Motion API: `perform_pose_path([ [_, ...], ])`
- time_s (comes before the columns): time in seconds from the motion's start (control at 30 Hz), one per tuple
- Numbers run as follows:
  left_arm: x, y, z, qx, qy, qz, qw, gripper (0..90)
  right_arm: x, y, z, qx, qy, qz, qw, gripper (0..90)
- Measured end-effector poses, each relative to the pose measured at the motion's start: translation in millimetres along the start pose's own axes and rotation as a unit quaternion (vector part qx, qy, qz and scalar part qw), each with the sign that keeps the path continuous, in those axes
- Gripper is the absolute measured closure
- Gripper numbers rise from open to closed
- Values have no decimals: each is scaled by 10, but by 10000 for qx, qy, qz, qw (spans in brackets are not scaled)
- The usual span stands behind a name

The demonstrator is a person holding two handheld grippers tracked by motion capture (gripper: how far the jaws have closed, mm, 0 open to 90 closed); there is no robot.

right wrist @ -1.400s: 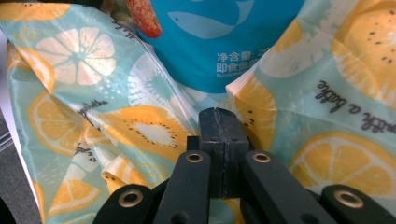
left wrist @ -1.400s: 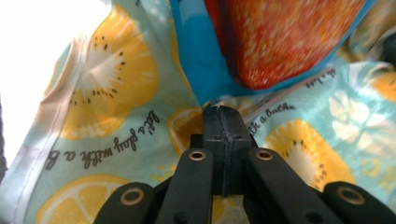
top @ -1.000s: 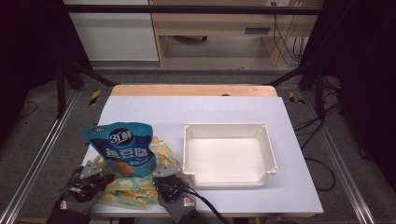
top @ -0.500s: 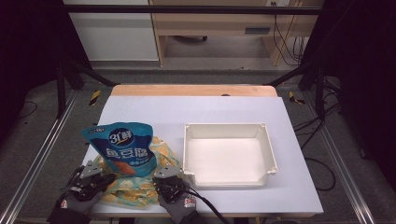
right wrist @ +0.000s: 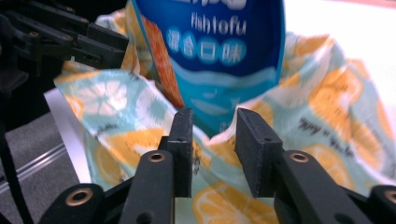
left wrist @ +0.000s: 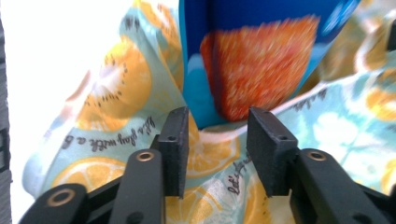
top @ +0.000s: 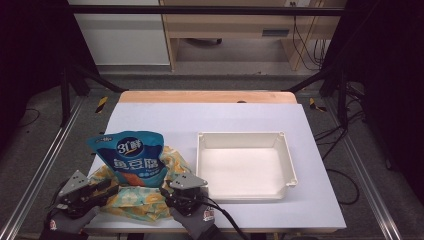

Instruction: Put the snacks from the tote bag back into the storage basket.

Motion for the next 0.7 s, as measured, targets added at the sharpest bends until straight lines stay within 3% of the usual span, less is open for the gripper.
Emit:
perform_pose_path([
  [0.27,191,17,88,61,425,5,9991,532,203,5,164,45,334,48,9994,618],
  [0.7,522,-23,361,65,1032,138,9945,484,513,138,378,28,756,-74,9971,570],
])
Point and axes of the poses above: each handheld gripper's, and its own axes: x roughly backward along the jaws, z roughly out of its top, y roughly to its right, the point moved 1 cm from there along -x, roughly forward along the jaws, and after that the axes turned 10 degrees about -y, right-handed, at the moved point
